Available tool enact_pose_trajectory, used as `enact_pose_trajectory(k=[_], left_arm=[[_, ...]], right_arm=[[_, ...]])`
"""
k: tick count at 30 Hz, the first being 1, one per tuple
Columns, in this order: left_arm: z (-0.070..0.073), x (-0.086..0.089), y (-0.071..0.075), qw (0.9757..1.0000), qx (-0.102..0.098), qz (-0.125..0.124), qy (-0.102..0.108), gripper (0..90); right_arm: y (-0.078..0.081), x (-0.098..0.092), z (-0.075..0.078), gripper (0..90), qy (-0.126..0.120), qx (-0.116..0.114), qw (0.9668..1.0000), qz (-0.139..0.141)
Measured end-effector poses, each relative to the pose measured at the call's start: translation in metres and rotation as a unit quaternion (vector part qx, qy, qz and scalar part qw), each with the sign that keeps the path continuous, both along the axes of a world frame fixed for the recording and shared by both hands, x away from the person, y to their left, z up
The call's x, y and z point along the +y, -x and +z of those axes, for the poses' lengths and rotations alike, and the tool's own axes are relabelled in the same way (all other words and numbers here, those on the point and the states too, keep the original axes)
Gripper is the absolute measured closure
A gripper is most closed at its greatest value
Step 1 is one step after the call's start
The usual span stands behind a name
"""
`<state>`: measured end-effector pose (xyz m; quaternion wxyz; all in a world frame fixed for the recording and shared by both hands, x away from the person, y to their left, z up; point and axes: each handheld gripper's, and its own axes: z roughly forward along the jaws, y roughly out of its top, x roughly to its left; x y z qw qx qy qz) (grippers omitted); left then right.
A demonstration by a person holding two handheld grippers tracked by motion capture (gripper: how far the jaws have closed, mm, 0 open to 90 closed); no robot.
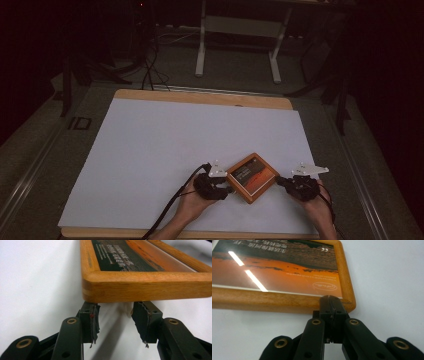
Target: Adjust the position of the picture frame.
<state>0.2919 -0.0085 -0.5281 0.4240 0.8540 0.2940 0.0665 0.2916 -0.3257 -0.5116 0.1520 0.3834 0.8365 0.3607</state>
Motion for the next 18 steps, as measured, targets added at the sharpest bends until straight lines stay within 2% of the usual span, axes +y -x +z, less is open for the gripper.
enact_pose_trajectory(k=[9, 11, 18], left_arm=[[0.003, -0.001, -0.019, 0.9999, -0.009, 0.004, -0.010, 56.6], [0.006, 0.000, -0.025, 0.9998, -0.012, 0.013, -0.009, 56.8], [0.000, 0.005, -0.041, 0.9995, -0.001, 0.024, -0.019, 57.6]], right_arm=[[-0.002, 0.004, 0.001, 89.5, 0.001, -0.004, 1.0000, 0.001], [-0.003, 0.005, 0.002, 89.4, 0.001, -0.007, 1.0000, 0.002], [-0.005, 0.010, 0.002, 88.5, 0.003, -0.005, 0.9999, 0.008]])
